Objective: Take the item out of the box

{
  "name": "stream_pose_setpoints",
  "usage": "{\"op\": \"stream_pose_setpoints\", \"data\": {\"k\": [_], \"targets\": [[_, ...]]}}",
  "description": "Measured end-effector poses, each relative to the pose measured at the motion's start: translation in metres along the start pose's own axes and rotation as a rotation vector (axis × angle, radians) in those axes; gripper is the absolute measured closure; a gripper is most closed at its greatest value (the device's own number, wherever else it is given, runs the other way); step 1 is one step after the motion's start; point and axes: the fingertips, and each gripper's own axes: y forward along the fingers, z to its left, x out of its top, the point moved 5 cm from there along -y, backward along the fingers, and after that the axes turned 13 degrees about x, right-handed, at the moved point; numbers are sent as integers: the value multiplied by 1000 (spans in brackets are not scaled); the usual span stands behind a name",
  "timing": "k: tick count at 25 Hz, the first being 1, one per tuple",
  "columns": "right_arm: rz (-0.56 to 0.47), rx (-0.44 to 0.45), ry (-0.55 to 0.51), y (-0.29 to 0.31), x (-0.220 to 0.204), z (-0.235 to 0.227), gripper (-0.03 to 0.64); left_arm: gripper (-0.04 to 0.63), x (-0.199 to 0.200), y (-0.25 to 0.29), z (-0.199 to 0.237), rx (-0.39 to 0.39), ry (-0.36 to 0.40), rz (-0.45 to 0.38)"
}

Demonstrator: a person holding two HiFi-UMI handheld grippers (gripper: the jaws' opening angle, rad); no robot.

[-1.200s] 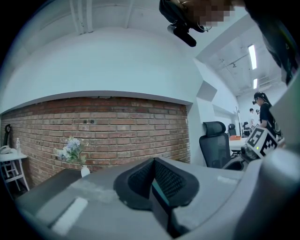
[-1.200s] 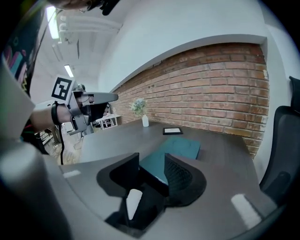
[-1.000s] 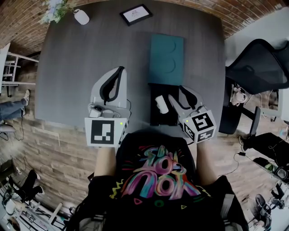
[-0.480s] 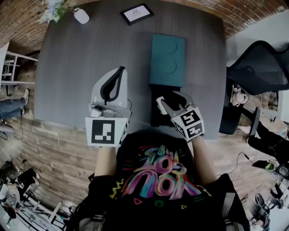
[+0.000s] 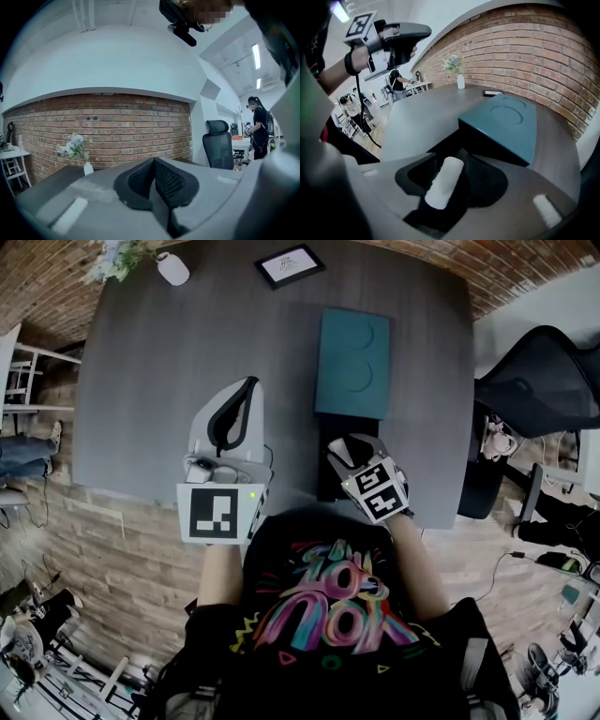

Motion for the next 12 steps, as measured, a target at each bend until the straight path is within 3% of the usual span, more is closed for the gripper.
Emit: {"op": "stream_pose_setpoints", "data": {"k": [12], "targets": [[195,-38,12,16,-7,-3,433,594,-3,-2,5,6,0,1]]}}
